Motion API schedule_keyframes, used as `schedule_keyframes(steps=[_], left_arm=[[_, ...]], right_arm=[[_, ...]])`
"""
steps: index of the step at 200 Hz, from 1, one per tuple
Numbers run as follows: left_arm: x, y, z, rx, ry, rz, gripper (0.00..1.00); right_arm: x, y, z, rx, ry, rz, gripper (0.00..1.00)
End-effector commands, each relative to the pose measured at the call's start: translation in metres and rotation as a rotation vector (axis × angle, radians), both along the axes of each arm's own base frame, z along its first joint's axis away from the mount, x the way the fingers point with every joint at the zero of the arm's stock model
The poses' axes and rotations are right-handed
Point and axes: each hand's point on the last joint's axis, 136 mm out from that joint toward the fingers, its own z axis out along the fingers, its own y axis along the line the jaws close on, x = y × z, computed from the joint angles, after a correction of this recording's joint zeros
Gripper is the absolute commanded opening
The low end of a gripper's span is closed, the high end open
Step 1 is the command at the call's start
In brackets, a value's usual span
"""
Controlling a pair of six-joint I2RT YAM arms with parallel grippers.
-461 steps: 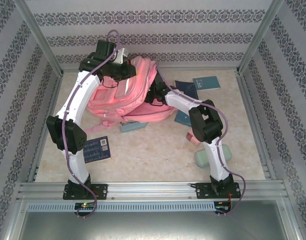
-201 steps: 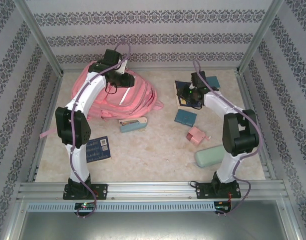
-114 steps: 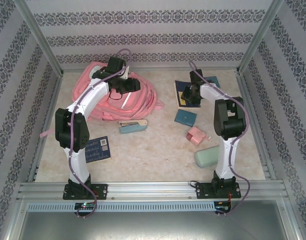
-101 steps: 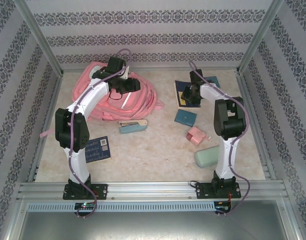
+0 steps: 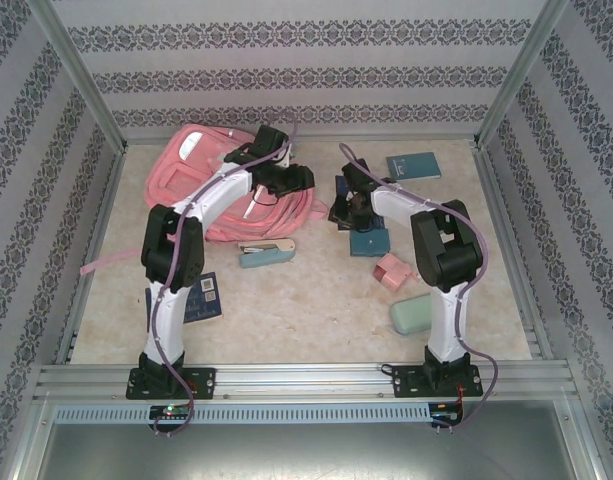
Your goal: Pack books, pencil case, and school supplies into a backpack
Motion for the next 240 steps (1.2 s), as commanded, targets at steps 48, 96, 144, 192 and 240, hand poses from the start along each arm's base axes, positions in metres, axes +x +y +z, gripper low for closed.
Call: schedule_keyframes(steps=[48, 96, 144, 192, 240], left_arm=[[0.011, -0.059, -0.009, -0.112, 0.01, 0.014, 0.51], [-0.002, -0.083, -0.054, -0.033, 0.086, 0.038, 0.51], [-0.017, -0.076, -0.1, 0.112, 0.169, 0.033, 0.4], [-0.028, -0.064, -0.121, 0.197, 0.209, 0.019, 0.32], [-0.031, -0.063, -0.128, 0.208, 0.219, 0.003, 0.31]], right_arm=[[0.008, -0.053, 0.054, -0.027, -0.102, -0.038, 0.5], [0.034, -0.097, 0.034, -0.053, -0.108, -0.039, 0.58], [0.055, -0.106, 0.018, -0.064, -0.056, -0.039, 0.59], [0.054, -0.111, -0.006, -0.103, 0.018, -0.034, 0.59], [0.042, -0.092, -0.007, -0.052, 0.078, 0.025, 0.57]])
